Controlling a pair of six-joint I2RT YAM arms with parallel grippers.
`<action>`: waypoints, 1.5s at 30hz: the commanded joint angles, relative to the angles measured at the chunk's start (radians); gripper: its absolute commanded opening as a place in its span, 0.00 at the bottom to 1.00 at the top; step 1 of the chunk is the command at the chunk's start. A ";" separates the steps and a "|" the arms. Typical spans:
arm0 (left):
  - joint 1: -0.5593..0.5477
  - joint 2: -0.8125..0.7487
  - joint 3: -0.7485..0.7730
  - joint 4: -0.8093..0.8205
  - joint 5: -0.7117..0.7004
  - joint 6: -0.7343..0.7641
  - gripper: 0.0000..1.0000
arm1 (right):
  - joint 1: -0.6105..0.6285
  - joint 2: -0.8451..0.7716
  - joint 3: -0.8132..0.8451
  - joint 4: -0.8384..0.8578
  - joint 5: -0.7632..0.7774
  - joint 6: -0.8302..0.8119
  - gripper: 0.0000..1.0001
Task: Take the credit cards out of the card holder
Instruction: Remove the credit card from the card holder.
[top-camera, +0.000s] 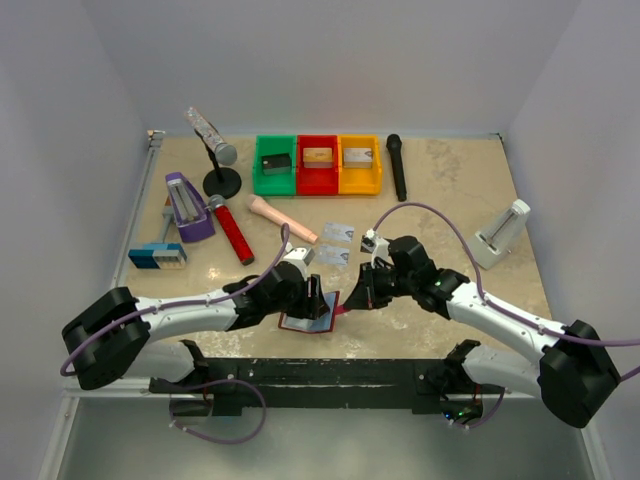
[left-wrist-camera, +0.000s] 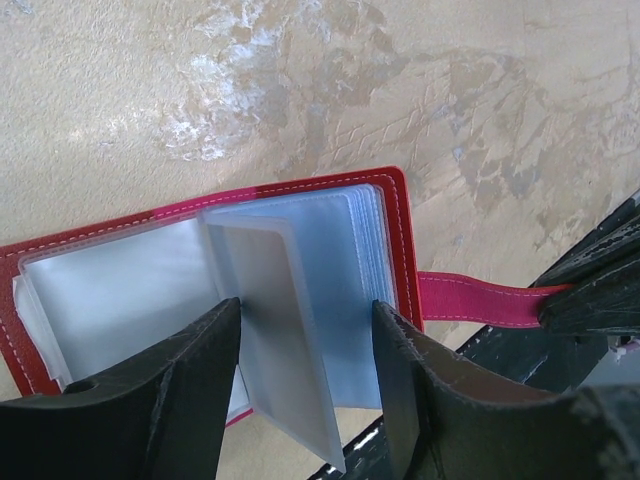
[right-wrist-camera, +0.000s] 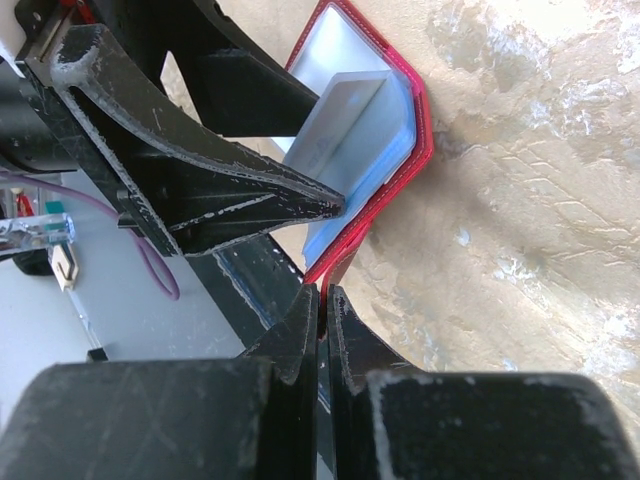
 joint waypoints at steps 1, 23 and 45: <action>-0.005 -0.032 0.026 -0.016 -0.029 0.022 0.61 | 0.006 -0.023 0.048 -0.013 -0.018 -0.019 0.00; -0.001 -0.226 0.022 -0.222 -0.220 0.075 0.76 | 0.006 0.017 0.011 -0.009 0.022 -0.040 0.00; 0.008 -0.350 -0.076 -0.171 -0.176 0.005 0.72 | 0.006 -0.144 0.121 -0.356 0.370 -0.053 0.50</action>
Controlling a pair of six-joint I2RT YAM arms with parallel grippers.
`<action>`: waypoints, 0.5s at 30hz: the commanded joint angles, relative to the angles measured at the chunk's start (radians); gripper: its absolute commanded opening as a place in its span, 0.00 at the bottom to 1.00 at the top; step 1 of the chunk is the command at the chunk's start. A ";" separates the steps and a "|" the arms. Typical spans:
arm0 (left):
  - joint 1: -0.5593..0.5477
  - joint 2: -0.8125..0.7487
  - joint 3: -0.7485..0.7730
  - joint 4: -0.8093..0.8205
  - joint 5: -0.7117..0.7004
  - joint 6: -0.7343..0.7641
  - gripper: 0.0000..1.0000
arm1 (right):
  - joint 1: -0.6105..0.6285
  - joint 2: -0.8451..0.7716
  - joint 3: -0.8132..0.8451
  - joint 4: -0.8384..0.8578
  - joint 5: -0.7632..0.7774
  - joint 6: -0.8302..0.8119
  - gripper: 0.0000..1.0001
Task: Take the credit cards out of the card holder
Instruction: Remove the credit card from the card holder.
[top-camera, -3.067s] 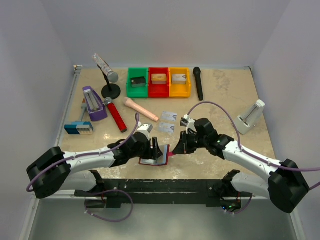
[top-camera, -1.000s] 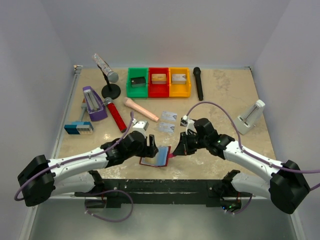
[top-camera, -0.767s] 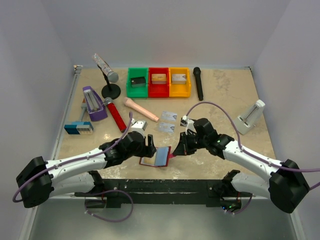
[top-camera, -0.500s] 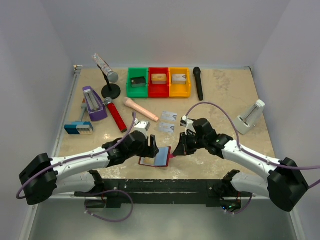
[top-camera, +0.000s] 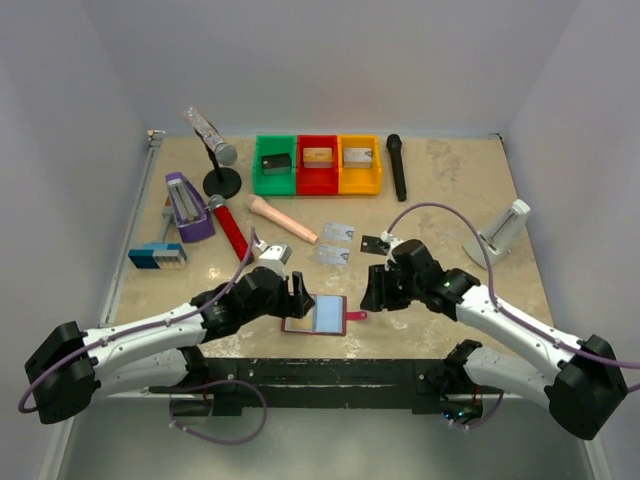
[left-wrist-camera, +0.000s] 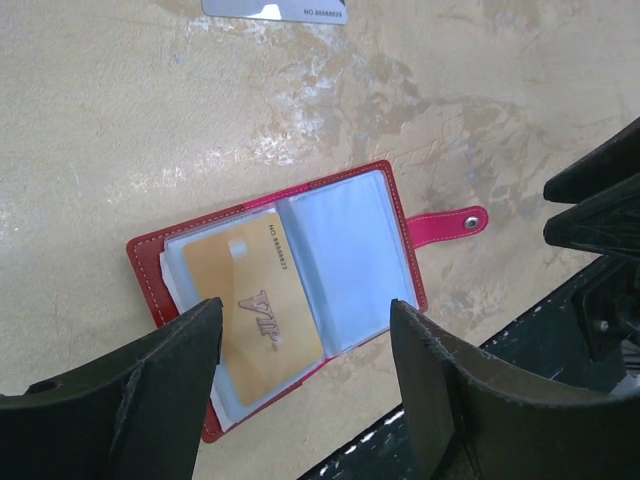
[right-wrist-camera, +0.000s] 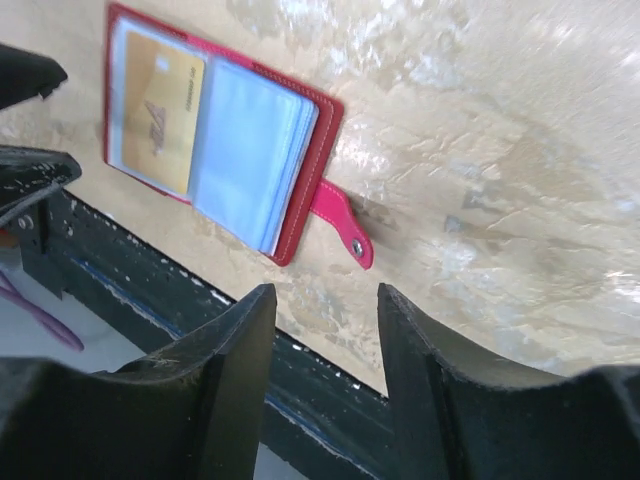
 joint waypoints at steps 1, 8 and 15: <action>0.007 -0.087 -0.029 -0.002 -0.030 -0.030 0.72 | 0.004 -0.109 0.091 -0.057 0.052 -0.043 0.50; 0.033 -0.115 -0.077 0.088 0.008 -0.035 0.49 | 0.015 0.012 0.031 0.371 -0.311 0.062 0.28; 0.058 -0.040 -0.107 0.159 0.014 -0.048 0.15 | 0.054 0.276 0.022 0.642 -0.358 0.179 0.20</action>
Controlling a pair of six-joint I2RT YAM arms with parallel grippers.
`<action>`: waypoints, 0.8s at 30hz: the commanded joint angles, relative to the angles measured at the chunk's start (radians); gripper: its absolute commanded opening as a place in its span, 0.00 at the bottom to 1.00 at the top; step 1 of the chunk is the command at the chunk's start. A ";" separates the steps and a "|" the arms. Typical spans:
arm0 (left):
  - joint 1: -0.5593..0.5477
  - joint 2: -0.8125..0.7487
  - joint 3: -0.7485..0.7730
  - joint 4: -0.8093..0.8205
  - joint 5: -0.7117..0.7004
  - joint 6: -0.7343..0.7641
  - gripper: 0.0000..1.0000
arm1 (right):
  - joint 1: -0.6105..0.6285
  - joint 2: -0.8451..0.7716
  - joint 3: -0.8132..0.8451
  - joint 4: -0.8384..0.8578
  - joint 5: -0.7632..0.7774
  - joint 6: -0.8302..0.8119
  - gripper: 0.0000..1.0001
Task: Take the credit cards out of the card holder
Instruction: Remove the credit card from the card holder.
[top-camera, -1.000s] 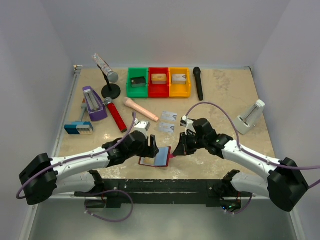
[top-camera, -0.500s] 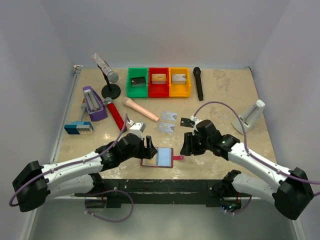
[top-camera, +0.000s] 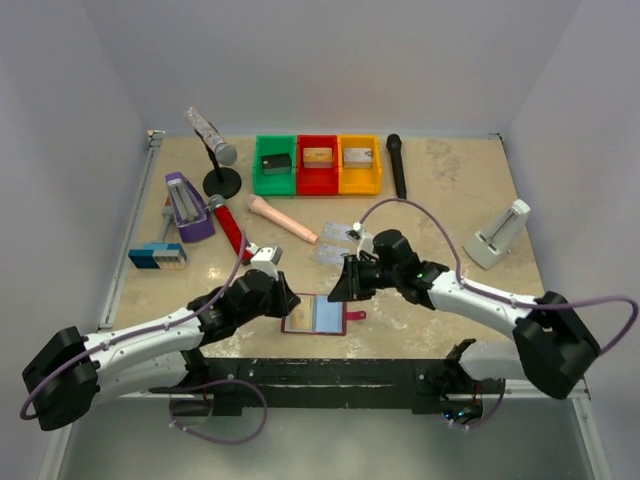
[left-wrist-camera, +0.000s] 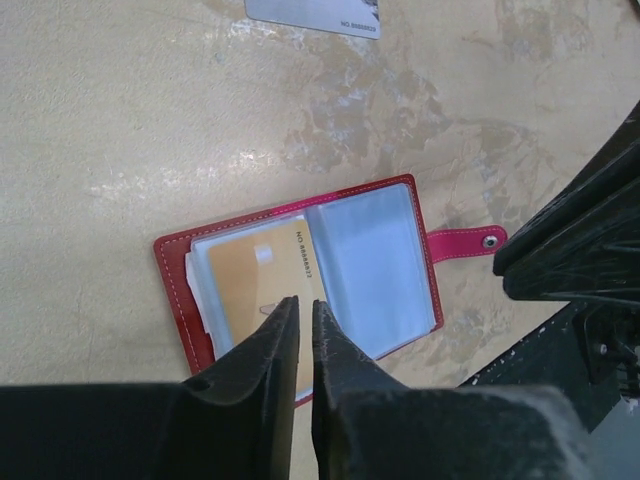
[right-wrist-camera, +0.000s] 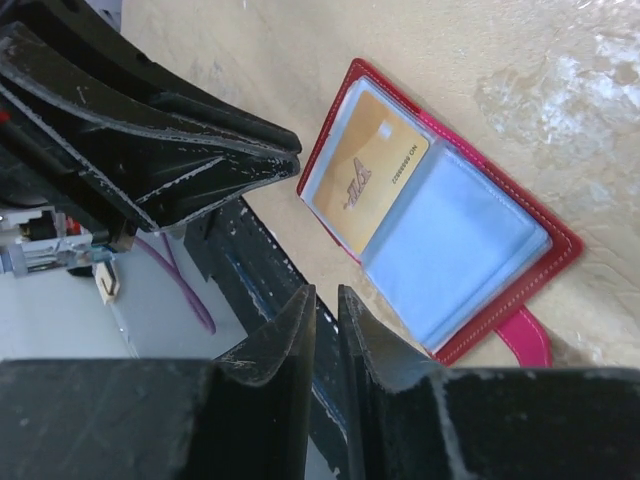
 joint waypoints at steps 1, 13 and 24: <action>0.013 0.039 -0.029 0.101 0.008 -0.012 0.12 | 0.039 0.118 0.014 0.221 -0.065 0.079 0.21; 0.018 0.148 -0.053 0.143 -0.008 -0.032 0.00 | 0.098 0.350 0.082 0.247 -0.013 0.112 0.24; 0.018 0.141 -0.089 0.135 -0.020 -0.049 0.00 | 0.101 0.439 0.088 0.302 -0.017 0.144 0.30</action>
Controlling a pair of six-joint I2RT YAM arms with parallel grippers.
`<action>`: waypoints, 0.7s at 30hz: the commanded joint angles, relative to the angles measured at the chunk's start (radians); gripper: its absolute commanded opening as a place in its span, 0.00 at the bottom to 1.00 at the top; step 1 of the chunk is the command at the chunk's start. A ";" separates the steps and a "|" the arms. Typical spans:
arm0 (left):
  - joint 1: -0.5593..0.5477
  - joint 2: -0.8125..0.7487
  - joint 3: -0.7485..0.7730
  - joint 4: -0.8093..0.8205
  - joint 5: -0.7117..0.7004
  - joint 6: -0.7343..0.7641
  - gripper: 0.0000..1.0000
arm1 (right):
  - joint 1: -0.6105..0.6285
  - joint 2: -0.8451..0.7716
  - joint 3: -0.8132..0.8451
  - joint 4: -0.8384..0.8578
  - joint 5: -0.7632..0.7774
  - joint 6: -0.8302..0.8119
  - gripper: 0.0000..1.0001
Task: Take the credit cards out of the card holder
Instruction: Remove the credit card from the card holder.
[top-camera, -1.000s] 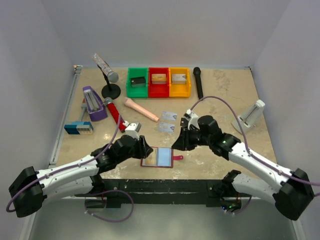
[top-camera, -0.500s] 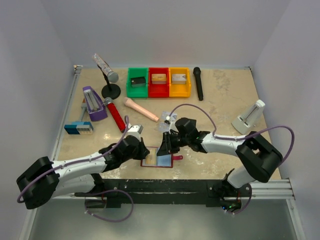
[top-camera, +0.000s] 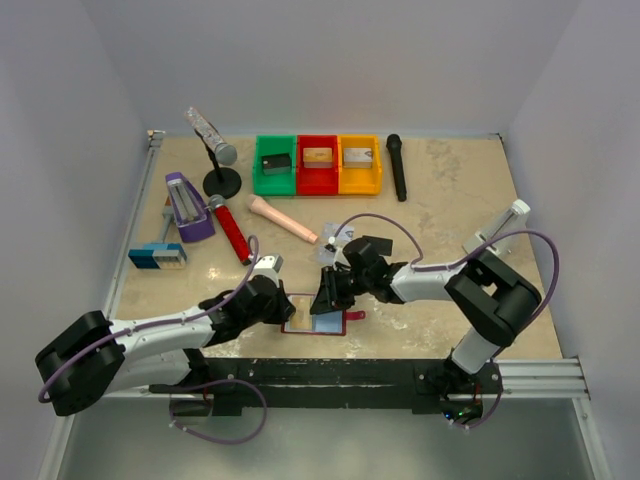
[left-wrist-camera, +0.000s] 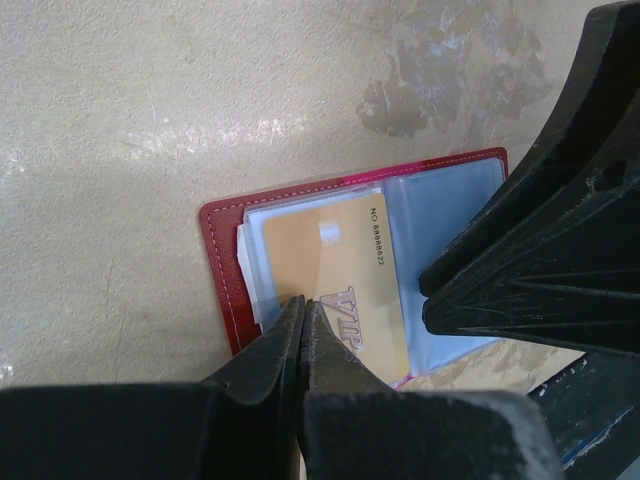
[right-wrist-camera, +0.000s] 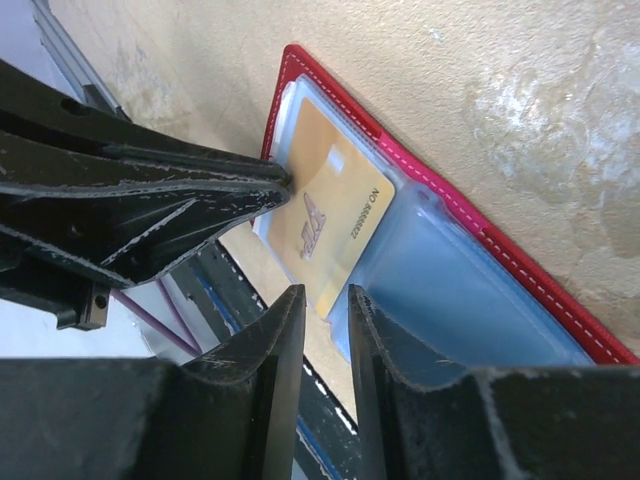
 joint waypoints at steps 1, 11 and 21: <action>0.005 -0.007 -0.012 0.027 -0.016 -0.017 0.00 | 0.008 0.019 0.040 0.056 0.012 0.023 0.31; 0.005 -0.015 -0.023 0.015 -0.021 -0.024 0.00 | 0.008 0.045 0.026 0.072 0.020 0.024 0.32; 0.005 -0.105 -0.029 -0.035 -0.033 -0.026 0.12 | 0.008 0.076 0.023 0.087 0.015 0.027 0.32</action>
